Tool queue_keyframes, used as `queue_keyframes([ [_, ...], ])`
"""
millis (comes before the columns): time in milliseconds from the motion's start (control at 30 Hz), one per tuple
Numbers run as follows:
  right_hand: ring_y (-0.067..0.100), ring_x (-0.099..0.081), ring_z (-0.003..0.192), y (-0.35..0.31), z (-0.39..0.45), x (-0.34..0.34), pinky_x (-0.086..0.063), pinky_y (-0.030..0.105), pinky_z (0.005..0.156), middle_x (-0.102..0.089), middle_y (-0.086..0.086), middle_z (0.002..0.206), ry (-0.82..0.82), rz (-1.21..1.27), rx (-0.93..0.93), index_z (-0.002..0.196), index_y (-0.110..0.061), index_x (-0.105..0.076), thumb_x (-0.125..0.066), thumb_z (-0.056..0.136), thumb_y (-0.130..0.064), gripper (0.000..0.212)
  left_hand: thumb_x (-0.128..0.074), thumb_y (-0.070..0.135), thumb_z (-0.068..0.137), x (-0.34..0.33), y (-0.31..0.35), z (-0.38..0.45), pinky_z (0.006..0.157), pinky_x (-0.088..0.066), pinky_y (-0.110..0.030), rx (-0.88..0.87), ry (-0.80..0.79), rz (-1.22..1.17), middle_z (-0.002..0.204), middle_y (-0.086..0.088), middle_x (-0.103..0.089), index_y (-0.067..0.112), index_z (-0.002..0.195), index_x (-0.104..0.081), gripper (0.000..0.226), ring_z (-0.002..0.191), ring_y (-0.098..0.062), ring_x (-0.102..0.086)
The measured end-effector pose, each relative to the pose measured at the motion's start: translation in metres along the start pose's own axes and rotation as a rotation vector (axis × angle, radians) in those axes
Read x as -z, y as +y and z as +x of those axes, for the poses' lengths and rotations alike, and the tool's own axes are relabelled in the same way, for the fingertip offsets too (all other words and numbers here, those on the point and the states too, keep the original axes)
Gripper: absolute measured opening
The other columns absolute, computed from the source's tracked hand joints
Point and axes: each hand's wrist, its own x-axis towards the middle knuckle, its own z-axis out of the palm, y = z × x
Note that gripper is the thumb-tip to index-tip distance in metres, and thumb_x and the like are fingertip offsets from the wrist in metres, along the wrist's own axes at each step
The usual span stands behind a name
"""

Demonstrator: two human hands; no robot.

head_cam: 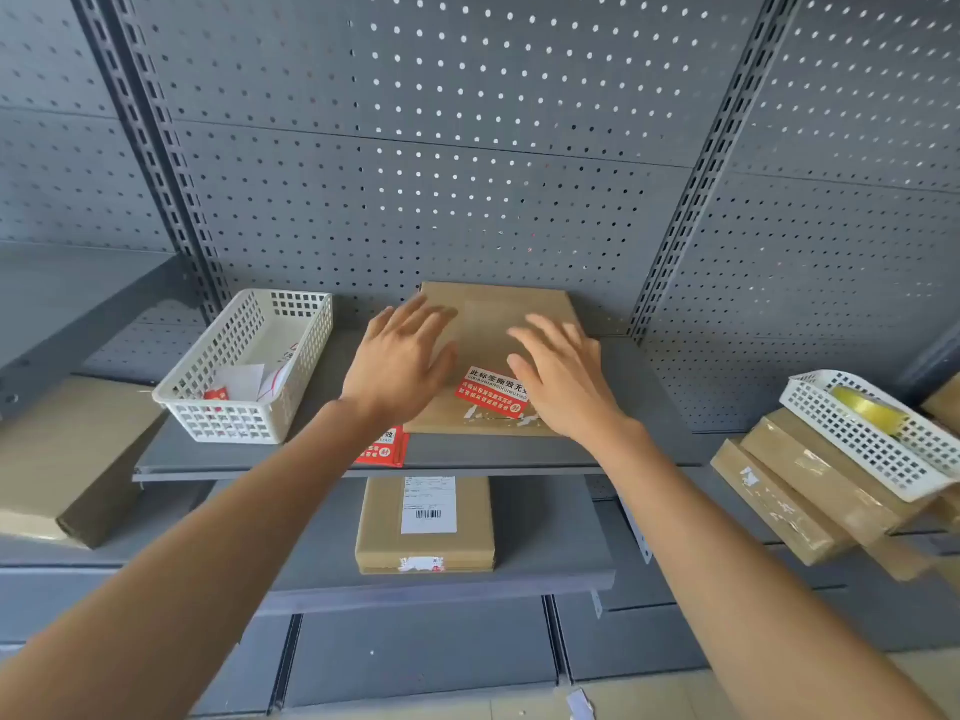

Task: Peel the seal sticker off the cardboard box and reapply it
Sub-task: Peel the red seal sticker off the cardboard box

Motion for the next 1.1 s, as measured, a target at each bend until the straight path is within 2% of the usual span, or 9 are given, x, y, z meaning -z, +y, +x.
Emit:
queue_keyframes([
  [67,0.023,-0.039,0.133,0.000,0.000,-0.001,-0.030,0.042,0.105,-0.046,-0.003,0.149,-0.017,0.028,-0.002,0.134,-0.026,-0.059,-0.044,0.103,-0.037,0.036,-0.050,0.033,0.097,-0.003,-0.003,-0.007,0.103,-0.041,-0.044,-0.091,0.064,0.006,0.119,0.000,-0.072,0.019,0.116,-0.071,0.032,0.122,-0.030,-0.062],
  [100,0.022,-0.041,0.129,0.001,-0.001,-0.005,-0.030,0.040,0.104,-0.050,-0.005,0.144,-0.019,0.047,-0.003,0.129,-0.025,-0.063,-0.047,0.102,-0.035,0.033,-0.050,0.035,0.095,-0.007,-0.004,-0.012,0.096,-0.043,-0.041,-0.114,0.097,0.009,0.109,0.002,-0.074,0.021,0.106,-0.074,0.030,0.110,-0.029,-0.066],
  [167,0.021,-0.045,0.121,-0.001,-0.001,-0.010,-0.032,0.038,0.102,-0.057,-0.006,0.132,-0.022,0.113,-0.014,0.122,-0.024,-0.069,-0.054,0.100,-0.031,0.028,-0.051,0.040,0.095,-0.012,-0.002,-0.022,0.088,-0.041,-0.036,-0.126,0.102,-0.023,0.102,0.006,-0.074,0.023,0.099,-0.075,0.029,0.099,-0.024,-0.067],
  [333,0.019,-0.048,0.110,-0.010,0.009,-0.016,-0.041,0.036,0.095,-0.064,-0.003,0.113,-0.028,0.263,-0.034,0.108,-0.021,-0.076,-0.060,0.097,-0.024,0.020,-0.057,0.048,0.091,-0.029,0.001,-0.034,0.082,-0.049,-0.037,-0.143,0.082,-0.037,0.109,0.003,-0.074,0.019,0.101,-0.076,0.036,0.097,-0.023,-0.070],
  [533,0.018,-0.054,0.103,-0.018,0.022,-0.020,-0.047,0.040,0.090,-0.067,-0.003,0.103,-0.048,0.262,-0.037,0.099,-0.025,-0.078,-0.063,0.094,-0.024,0.015,-0.068,0.030,0.093,-0.045,0.000,-0.040,0.081,-0.046,-0.039,-0.186,0.222,-0.005,0.107,0.003,-0.072,0.018,0.095,-0.073,0.013,0.092,-0.026,-0.068],
  [800,0.011,-0.058,0.082,-0.021,0.033,-0.022,-0.050,0.032,0.077,-0.065,-0.005,0.095,-0.077,0.310,-0.041,0.095,-0.028,-0.079,-0.066,0.092,-0.024,0.014,-0.063,0.028,0.097,-0.054,0.000,-0.043,0.086,-0.048,-0.041,-0.214,0.306,-0.051,0.112,0.000,-0.071,0.016,0.097,-0.071,0.015,0.095,-0.028,-0.068],
  [1100,0.009,-0.065,0.084,-0.021,0.036,-0.022,-0.056,0.034,0.082,-0.070,-0.004,0.096,-0.107,0.444,-0.111,0.093,-0.027,-0.080,-0.070,0.090,-0.019,0.013,-0.067,0.019,0.096,-0.055,0.000,-0.045,0.090,-0.047,-0.040,-0.238,0.330,-0.050,0.119,-0.003,-0.070,0.012,0.099,-0.071,0.009,0.097,-0.028,-0.067],
])
